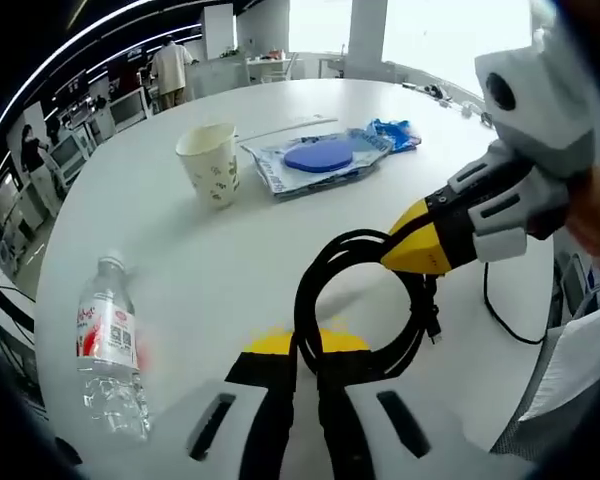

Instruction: Arrange the tabletop items into an orderly group along one side of the table until the central work area is clear of visible clutter.

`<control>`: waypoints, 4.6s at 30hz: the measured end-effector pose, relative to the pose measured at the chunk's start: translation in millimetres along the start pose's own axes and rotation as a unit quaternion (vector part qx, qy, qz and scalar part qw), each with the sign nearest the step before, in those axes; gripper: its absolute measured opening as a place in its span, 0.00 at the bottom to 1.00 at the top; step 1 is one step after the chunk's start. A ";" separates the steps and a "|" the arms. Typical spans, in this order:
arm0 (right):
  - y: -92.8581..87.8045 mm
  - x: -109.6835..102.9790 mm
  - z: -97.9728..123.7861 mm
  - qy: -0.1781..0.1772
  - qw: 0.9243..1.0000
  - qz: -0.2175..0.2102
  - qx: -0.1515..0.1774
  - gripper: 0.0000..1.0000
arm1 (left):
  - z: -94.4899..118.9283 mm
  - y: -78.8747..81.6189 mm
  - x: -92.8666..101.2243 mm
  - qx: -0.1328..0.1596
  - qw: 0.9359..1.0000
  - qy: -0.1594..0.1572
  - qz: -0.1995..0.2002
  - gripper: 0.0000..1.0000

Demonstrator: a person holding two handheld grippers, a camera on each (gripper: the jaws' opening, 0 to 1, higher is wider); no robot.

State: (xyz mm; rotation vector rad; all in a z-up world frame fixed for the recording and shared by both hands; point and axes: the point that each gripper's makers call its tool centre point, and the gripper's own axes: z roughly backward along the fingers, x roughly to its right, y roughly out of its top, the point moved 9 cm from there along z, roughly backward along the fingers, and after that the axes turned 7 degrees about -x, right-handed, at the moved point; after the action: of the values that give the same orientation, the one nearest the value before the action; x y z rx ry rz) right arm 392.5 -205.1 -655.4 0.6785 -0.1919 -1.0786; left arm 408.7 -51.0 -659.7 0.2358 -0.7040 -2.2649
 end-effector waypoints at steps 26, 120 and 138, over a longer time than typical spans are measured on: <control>1.2 74.9 116.6 -0.087 0.991 -0.055 0.083 0.01 | 3.8 127.1 65.8 0.053 0.988 -0.073 -0.128 0.04; -99.8 252.7 97.5 -0.187 0.972 -0.144 0.016 0.24 | -166.9 200.5 160.3 -0.025 0.985 -0.153 -0.071 0.21; -90.6 242.7 115.8 -0.199 0.969 -0.142 0.032 0.31 | -142.3 211.6 173.5 0.006 0.980 -0.183 -0.078 0.40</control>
State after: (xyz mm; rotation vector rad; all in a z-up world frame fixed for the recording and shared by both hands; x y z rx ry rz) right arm 387.5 -488.8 -661.0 0.5508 -0.4869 -1.4869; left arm 465.2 -354.1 -654.2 -0.1298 -0.9147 -2.4836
